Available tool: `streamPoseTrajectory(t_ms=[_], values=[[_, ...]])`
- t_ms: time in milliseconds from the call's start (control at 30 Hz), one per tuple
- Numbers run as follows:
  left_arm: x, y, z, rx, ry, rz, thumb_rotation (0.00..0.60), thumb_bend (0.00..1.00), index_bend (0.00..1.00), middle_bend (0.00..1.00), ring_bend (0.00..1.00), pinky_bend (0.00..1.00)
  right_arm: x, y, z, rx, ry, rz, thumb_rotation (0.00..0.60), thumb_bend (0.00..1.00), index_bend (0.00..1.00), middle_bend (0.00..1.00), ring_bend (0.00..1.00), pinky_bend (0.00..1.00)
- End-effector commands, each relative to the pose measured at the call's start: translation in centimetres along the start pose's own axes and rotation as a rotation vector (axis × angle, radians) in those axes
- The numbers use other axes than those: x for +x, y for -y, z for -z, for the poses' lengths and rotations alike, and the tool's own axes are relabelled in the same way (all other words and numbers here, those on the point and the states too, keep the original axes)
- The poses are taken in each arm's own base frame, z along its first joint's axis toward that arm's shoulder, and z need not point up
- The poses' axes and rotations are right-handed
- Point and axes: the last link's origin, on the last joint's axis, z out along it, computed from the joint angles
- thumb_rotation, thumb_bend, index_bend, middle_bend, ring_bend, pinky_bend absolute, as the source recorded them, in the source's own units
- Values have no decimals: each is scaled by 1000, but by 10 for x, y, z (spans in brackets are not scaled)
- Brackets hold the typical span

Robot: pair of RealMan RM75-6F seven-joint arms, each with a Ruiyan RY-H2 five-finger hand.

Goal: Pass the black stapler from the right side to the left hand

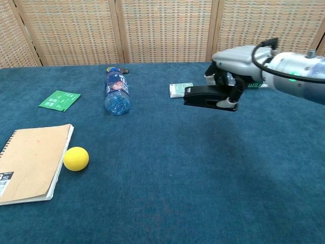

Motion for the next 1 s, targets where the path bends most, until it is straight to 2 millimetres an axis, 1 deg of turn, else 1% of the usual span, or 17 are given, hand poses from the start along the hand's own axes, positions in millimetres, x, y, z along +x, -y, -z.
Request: streamPoseTrajectory(t_ms=[33, 67, 167, 367, 467, 567, 600, 633, 667, 700, 733, 767, 800, 833, 1000], values=[[3, 3, -1, 8, -4, 7, 600, 0, 0, 0, 0, 0, 3, 35, -30, 26, 44, 4, 600, 345, 564, 633, 451, 576], [3, 4, -1, 11, -3, 10, 600, 0, 0, 0, 0, 0, 2, 44, -35, 29, 55, 8, 600, 345, 564, 633, 451, 576], [3, 6, -2, 16, 4, 13, 600, 0, 0, 0, 0, 0, -7, 61, -44, 28, 102, -6, 600, 345, 564, 633, 451, 576], [3, 7, -4, 17, 18, 17, 600, 0, 0, 0, 0, 0, -24, 98, -50, 39, 175, -24, 600, 345, 564, 633, 451, 576], [2, 7, -4, 15, 24, 17, 600, 0, 0, 0, 0, 0, -27, 109, -50, 38, 180, -26, 600, 345, 564, 634, 451, 576], [4, 7, -5, 15, 23, 28, 600, 0, 0, 0, 0, 0, -33, 115, -50, 31, 180, 6, 600, 344, 564, 632, 451, 574], [5, 6, -5, 14, 20, 30, 600, 0, 0, 0, 0, 0, -35, 116, -50, 30, 186, 3, 600, 323, 550, 596, 439, 551], [6, 6, -5, 14, 18, 31, 600, 0, 0, 0, 0, 0, -37, 118, -49, 29, 191, -2, 600, 275, 510, 536, 406, 516], [7, 7, -5, 14, 17, 32, 600, 0, 0, 0, 0, 0, -38, 118, -48, 29, 196, -3, 600, 175, 409, 398, 310, 440], [7, 7, -5, 14, 20, 32, 600, 0, 0, 0, 0, 0, -40, 119, -47, 30, 204, 1, 600, 72, 276, 223, 178, 351], [6, 7, -5, 13, 23, 32, 600, 0, 0, 0, 0, 0, -41, 119, -46, 30, 209, 3, 600, 24, 190, 127, 100, 303], [6, 7, -5, 13, 26, 32, 600, 0, 0, 0, 0, 0, -42, 118, -45, 27, 217, 5, 600, 0, 99, 35, 23, 258], [6, 7, -5, 12, 29, 31, 600, 0, 0, 0, 0, 0, -42, 118, -45, 23, 220, 2, 600, 0, 49, 2, 0, 240], [5, 7, -5, 11, 31, 29, 600, 0, 0, 0, 0, 0, -40, 118, -44, 19, 218, -4, 600, 0, 32, 0, 0, 237], [4, 6, -6, 6, 42, 26, 600, 0, 0, 0, 0, 0, -26, 116, -33, 18, 168, -19, 600, 0, 17, 0, 0, 225]])
